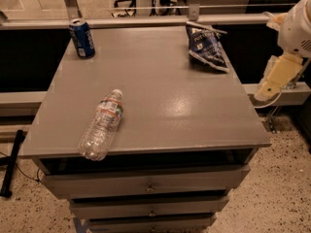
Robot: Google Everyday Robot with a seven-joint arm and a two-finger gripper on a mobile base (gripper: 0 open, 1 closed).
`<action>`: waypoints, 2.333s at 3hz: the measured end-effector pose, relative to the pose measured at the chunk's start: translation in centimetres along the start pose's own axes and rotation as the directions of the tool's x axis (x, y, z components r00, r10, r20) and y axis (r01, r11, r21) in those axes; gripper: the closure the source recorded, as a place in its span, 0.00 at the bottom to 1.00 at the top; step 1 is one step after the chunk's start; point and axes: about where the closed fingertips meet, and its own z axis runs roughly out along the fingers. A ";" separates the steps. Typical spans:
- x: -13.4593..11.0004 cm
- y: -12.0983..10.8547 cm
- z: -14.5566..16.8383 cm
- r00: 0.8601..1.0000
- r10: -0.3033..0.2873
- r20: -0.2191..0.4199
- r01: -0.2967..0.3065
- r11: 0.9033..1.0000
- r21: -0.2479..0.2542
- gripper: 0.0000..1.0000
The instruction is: Move blue chip bag near pepsi can
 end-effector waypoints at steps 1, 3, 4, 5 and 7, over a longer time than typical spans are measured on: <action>-0.4 -4.8 3.6 0.995 0.029 0.092 -0.035 0.998 0.056 0.00; -1.5 -10.4 12.7 0.954 0.181 0.237 -0.192 0.981 0.024 0.00; -1.5 -12.1 16.0 0.916 0.267 0.299 -0.279 0.960 -0.002 0.00; -2.1 -13.4 17.8 0.879 0.318 0.354 -0.331 0.943 -0.024 0.00; -4.4 -14.0 20.0 0.811 0.382 0.442 -0.382 0.920 -0.093 0.41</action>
Offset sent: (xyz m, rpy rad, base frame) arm 0.1787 -0.0022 -0.0678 0.2982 -0.1072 -0.0791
